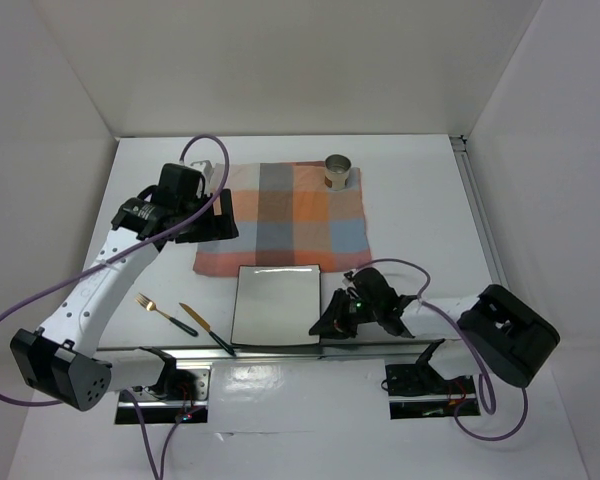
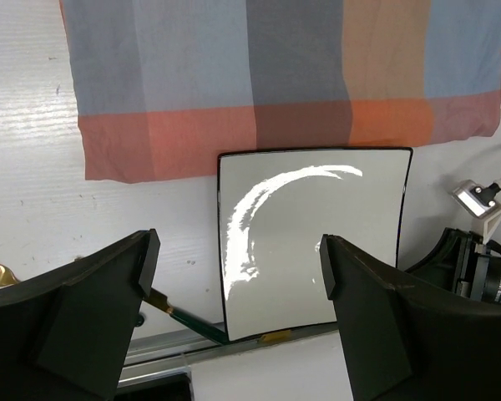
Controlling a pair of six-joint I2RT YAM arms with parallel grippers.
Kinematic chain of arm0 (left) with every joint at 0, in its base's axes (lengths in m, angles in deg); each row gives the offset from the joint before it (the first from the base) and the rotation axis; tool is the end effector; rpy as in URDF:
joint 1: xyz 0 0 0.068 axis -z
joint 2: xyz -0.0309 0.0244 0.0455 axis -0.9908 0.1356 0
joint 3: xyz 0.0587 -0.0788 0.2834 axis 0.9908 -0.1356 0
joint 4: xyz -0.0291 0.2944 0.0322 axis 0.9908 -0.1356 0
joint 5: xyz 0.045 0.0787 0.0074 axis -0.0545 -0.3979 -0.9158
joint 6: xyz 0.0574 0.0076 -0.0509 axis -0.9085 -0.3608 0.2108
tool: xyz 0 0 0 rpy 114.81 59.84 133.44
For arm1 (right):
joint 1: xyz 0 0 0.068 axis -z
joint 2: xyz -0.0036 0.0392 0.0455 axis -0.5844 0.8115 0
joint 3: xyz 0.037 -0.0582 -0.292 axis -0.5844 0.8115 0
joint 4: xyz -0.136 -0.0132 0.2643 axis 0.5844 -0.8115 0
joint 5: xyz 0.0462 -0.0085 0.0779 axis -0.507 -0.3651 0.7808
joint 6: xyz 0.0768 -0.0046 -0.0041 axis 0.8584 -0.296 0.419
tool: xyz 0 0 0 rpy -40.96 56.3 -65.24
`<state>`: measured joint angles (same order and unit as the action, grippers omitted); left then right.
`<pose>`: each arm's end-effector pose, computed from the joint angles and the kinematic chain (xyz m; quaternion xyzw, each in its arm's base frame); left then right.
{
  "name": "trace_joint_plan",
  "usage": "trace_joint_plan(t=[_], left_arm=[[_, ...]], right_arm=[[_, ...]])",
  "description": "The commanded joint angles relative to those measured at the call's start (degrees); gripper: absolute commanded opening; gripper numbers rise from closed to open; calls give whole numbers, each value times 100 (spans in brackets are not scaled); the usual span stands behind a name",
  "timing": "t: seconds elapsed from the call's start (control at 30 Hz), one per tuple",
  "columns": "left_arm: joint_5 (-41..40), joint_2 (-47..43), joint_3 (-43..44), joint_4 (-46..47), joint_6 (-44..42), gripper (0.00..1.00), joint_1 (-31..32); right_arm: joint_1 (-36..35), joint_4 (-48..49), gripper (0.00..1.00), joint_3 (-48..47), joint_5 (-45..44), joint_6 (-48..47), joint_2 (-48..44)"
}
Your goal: Set the dinner table for one person
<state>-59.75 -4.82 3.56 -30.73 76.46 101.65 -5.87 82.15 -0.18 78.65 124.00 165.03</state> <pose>0.2865 -0.0995 0.3634 -0.0752 0.9241 -0.1408 0.3471 0.1461 0.1747 0.0818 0.1147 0.8863 0.4486 0.0107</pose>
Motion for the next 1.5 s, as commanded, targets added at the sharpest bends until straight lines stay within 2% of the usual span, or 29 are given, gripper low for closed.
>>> trace_joint_plan(t=[0.0, 0.13, 0.27, 0.37, 0.43, 0.6, 0.9, 1.13, 1.23, 1.3, 1.47], left_arm=[[-61, -150, -37, 94, -173, 97, 25], [-114, -273, -37, 94, -173, 96, 25], [-114, -273, 24, 41, -173, 96, 25], [-114, -273, 86, -12, -173, 96, 25], [26, -273, 148, -12, -173, 96, 25], [79, -273, 289, -12, -225, 95, 25], [-35, -159, 605, -135, -331, 95, 25], [-88, -212, 605, -187, -384, 95, 25], [-140, -212, 605, -187, -384, 95, 25], [-193, -264, 605, -187, -436, 95, 25], [-246, -264, 605, -187, -437, 96, 25]], right_arm=[[-21, -243, 0, -283, -220, -96, -14], [-21, -988, 0, -546, -351, -227, -417], [-21, -1570, 0, -757, -422, -333, -1224], [-21, -2246, 0, -1221, -641, -499, -1629], [-21, -2885, 0, -1520, -773, -623, -1631], [-21, -3346, 0, -2110, -826, -817, -1859], [277, -3749, 0, -2963, -669, -1054, -2087], [1094, -4172, 0, -3893, -18, -1493, -2193], [1612, -4260, 0, -4631, 314, -1852, -1914], [1754, -4260, 0, -4782, 448, -1907, -1737], [1938, -2760, 0, -4625, 729, -1732, -1123]])
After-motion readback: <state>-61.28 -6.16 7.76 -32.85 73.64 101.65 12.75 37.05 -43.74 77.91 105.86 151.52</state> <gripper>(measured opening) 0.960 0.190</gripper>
